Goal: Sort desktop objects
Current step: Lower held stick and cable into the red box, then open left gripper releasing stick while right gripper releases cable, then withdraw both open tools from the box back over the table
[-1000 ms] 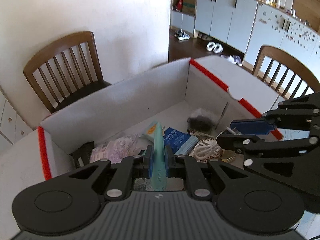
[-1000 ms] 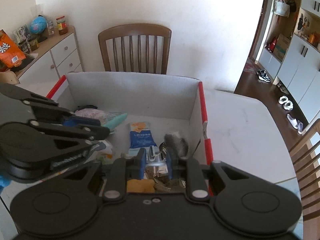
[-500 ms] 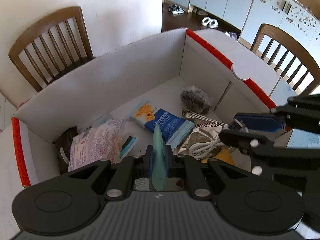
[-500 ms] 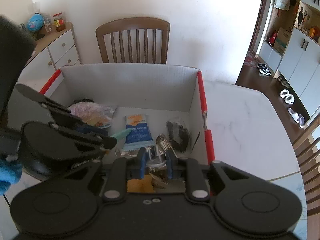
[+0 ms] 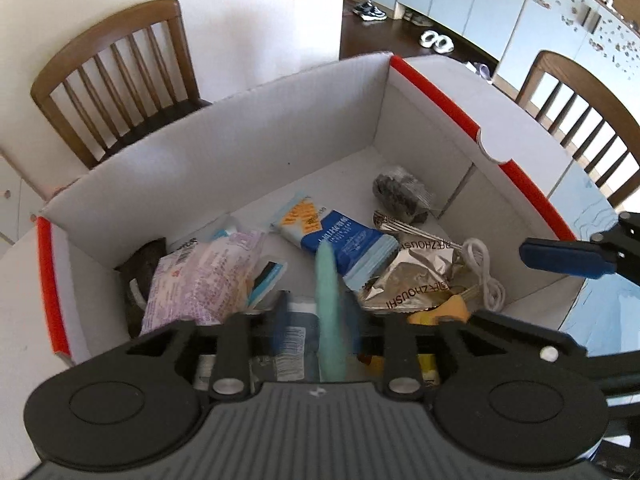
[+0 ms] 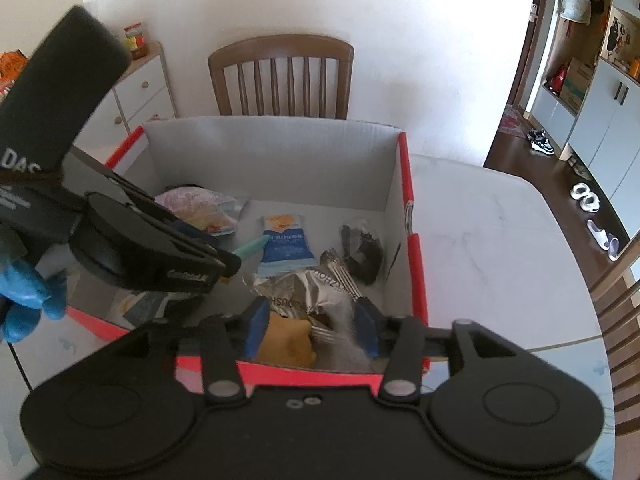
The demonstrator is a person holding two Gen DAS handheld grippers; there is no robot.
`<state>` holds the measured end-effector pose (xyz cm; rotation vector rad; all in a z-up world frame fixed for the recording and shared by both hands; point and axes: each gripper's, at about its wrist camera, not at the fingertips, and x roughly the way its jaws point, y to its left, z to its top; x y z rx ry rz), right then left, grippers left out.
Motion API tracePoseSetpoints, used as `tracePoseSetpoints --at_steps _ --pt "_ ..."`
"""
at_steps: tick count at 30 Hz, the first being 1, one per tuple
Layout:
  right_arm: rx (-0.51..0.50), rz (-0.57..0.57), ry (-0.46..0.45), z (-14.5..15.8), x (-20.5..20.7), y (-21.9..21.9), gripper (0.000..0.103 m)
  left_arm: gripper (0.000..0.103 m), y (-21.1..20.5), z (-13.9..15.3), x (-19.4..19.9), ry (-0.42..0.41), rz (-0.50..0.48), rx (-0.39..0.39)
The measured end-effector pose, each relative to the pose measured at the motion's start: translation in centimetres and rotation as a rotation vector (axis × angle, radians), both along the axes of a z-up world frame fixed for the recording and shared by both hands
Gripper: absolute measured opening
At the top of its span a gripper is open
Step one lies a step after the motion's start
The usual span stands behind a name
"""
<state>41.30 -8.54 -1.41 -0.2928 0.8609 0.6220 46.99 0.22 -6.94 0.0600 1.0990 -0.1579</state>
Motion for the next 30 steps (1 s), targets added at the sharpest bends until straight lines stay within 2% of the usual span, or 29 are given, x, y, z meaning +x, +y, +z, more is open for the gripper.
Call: tracePoseSetpoints --at_steps 1,2,30 --pt "0.007 0.001 0.002 0.2 -0.1 -0.2 0.050 0.055 0.1 0.3 -0.2 -0.005 -0.003 -0.012" --pt "0.014 0.001 0.002 0.4 -0.2 -0.3 0.050 0.057 0.1 0.5 -0.3 -0.010 -0.001 -0.015" --pt "0.076 0.061 -0.082 6.2 -5.1 -3.3 0.051 0.057 -0.9 8.0 -8.5 -0.197 0.040 0.023"
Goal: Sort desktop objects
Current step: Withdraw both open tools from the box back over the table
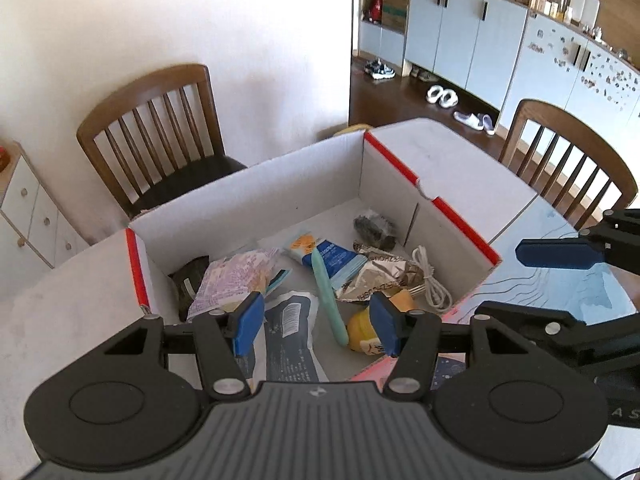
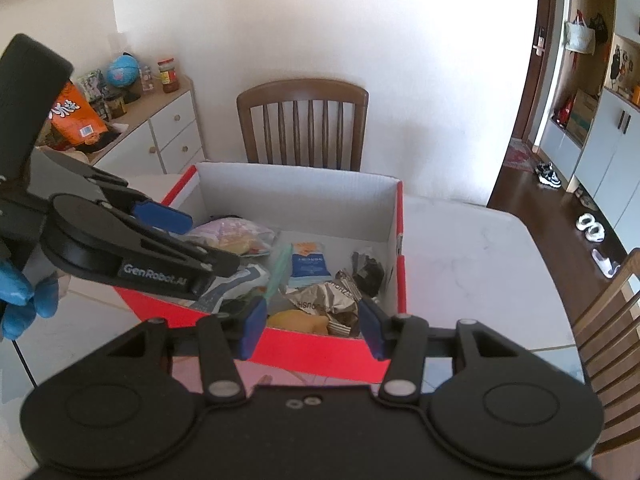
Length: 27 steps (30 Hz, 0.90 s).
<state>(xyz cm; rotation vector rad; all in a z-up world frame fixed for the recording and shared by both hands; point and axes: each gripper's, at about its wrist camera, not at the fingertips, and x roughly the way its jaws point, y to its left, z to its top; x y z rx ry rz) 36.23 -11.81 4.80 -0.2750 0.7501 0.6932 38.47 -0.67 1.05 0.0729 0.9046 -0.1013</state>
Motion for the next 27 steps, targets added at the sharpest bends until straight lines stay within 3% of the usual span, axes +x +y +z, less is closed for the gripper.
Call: tracePoseSetpoints --at_steps 6,14,18,20,27 --pt "0.019 0.012 -0.026 0.5 -1.3 -1.0 0.062 0.063 -0.3 1.2 -2.5 -0.051 0.026 -0.010" --pt "0.054 0.018 -0.039 1.0 -2.5 -2.1 0.066 0.067 -0.1 1.7 -5.5 -0.103 0.078 0.002" --pt "0.066 0.014 -0.051 1.2 -3.2 -2.8 0.068 0.083 0.1 2.3 -7.0 -0.145 0.105 0.007" --pt "0.075 0.017 -0.059 1.3 -3.6 -3.1 0.075 0.085 0.3 2.4 -7.6 -0.158 0.123 -0.005" --pt "0.083 0.039 -0.075 1.1 -5.2 -3.6 0.082 0.100 0.2 2.6 -10.2 -0.214 0.171 0.014"
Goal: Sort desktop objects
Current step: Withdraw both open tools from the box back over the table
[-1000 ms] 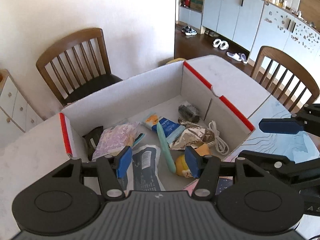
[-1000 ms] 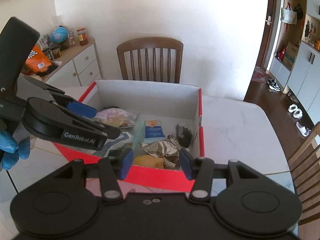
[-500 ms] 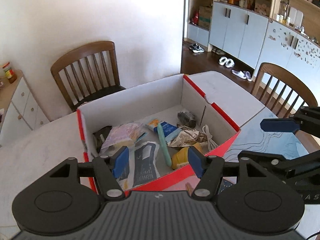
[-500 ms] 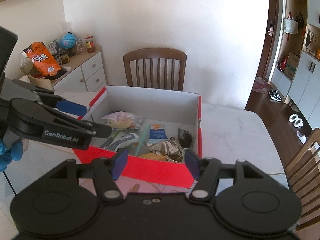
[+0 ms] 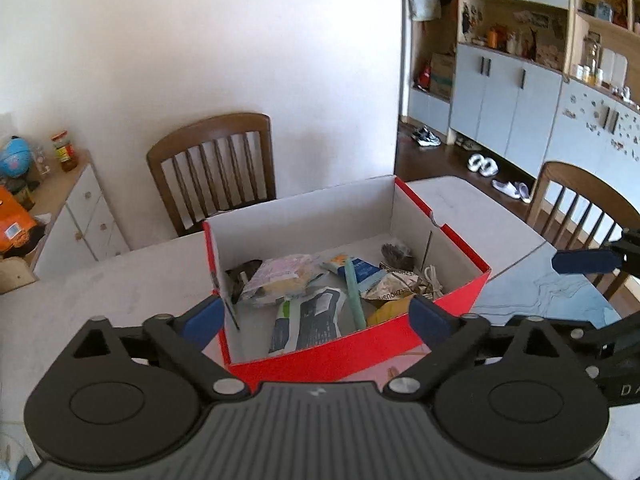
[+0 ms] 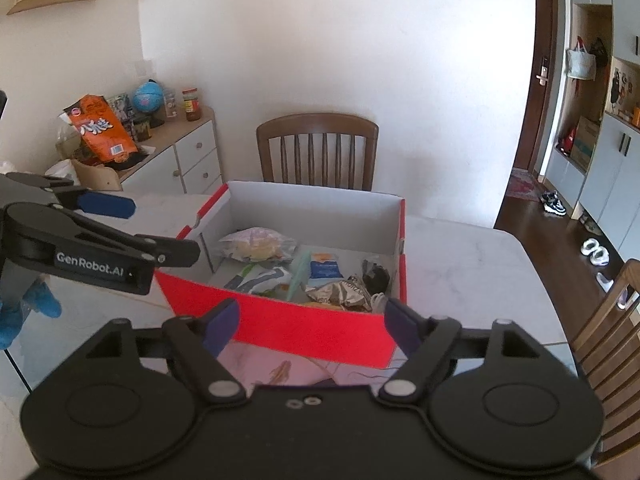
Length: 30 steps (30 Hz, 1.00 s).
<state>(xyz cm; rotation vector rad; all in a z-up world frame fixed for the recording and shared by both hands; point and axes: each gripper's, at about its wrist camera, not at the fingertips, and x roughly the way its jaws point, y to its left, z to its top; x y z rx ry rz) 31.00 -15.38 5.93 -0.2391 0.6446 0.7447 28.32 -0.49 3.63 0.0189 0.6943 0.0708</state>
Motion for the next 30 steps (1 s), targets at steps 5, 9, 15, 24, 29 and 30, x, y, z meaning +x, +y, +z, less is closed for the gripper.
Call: tracePoseSetpoints --at_steps 5,9,15,24,29,30 --pt "0.016 0.005 -0.012 0.1 -1.1 -0.5 0.095 0.101 -0.2 0.0 -1.8 -0.019 0.008 -0.017" --pt "0.007 0.012 -0.026 0.1 -2.0 -0.5 0.097 0.101 -0.5 -0.2 -3.2 -0.021 0.010 -0.023" --pt "0.040 0.004 0.001 0.1 -2.7 -0.8 0.099 0.101 -1.0 -0.4 -4.9 -0.012 0.013 -0.023" --pt "0.065 -0.019 0.004 0.5 -3.1 -1.3 0.099 0.101 -1.5 0.7 -6.4 -0.029 0.037 -0.023" --pt "0.073 -0.031 0.016 0.3 -3.3 -1.7 0.099 0.101 -1.6 1.0 -6.8 -0.025 0.028 -0.038" --pt "0.070 -0.034 0.012 0.3 -3.4 -1.8 0.099 0.101 -1.6 1.0 -6.9 -0.026 0.027 -0.039"
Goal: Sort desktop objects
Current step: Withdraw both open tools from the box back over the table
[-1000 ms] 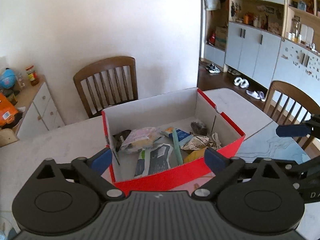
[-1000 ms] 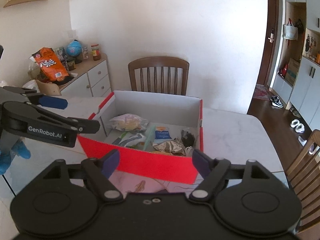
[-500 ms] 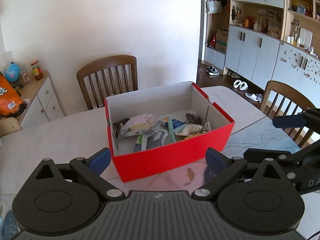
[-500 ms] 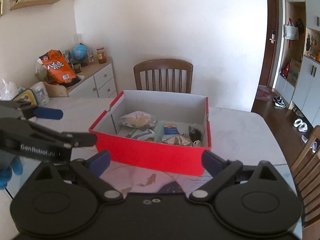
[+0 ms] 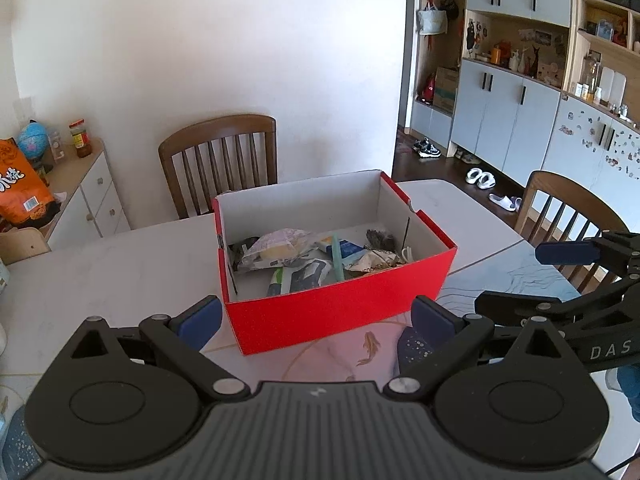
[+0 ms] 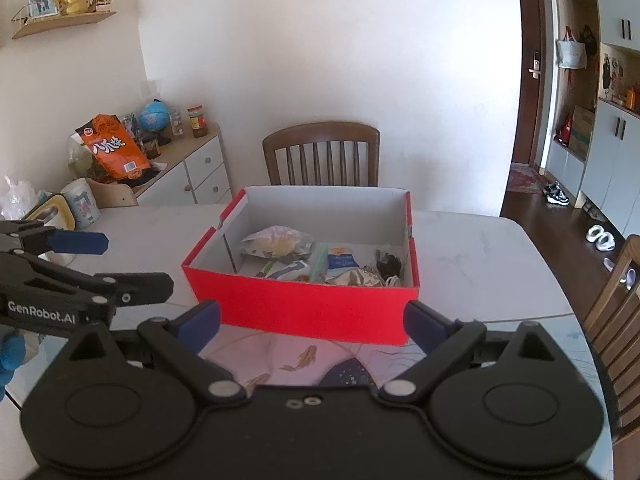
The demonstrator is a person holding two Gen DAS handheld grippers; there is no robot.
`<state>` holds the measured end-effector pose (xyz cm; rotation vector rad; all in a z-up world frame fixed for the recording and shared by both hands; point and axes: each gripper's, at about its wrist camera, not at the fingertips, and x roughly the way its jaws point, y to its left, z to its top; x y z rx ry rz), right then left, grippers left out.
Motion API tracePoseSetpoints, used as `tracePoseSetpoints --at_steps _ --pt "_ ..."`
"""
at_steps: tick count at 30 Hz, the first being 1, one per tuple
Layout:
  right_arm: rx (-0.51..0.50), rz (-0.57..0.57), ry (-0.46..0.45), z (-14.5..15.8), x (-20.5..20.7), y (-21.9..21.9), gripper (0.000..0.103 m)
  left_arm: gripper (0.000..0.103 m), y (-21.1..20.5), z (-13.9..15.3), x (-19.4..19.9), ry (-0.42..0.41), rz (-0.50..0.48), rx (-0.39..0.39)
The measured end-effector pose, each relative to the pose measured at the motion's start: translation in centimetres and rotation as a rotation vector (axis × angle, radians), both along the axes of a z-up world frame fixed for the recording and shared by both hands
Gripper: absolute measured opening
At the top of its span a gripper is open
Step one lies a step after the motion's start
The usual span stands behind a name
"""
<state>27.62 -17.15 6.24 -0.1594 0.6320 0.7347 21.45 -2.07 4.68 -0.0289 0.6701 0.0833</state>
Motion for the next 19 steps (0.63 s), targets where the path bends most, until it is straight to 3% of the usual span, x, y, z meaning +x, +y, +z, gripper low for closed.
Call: tracePoseSetpoints --at_steps 19 --pt "0.041 -0.061 0.030 -0.1 -1.0 -2.1 0.099 0.101 -0.6 -0.6 -0.8 0.025 -0.020 0.010"
